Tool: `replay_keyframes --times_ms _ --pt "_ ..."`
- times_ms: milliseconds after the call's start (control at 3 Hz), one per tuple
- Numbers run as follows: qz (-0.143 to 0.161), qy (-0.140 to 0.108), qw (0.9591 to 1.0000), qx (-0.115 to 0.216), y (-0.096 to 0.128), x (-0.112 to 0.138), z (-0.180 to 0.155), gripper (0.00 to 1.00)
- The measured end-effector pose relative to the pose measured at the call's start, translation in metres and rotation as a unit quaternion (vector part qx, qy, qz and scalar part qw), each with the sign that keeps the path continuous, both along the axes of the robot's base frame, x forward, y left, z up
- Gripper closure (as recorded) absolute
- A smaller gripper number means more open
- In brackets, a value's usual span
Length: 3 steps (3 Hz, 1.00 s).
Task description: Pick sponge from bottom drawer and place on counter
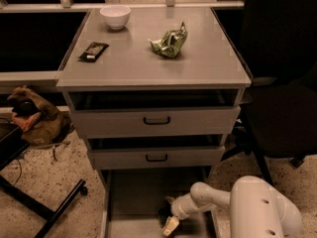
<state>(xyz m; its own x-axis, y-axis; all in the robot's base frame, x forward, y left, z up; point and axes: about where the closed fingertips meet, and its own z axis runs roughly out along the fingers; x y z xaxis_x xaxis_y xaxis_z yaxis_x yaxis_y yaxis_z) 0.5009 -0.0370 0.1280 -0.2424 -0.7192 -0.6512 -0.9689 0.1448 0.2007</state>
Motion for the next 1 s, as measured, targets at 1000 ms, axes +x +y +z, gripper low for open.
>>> replay_keyframes --times_ms 1000 --pt "0.0 0.004 0.9999 -0.013 -0.0015 0.0002 -0.0141 0.18"
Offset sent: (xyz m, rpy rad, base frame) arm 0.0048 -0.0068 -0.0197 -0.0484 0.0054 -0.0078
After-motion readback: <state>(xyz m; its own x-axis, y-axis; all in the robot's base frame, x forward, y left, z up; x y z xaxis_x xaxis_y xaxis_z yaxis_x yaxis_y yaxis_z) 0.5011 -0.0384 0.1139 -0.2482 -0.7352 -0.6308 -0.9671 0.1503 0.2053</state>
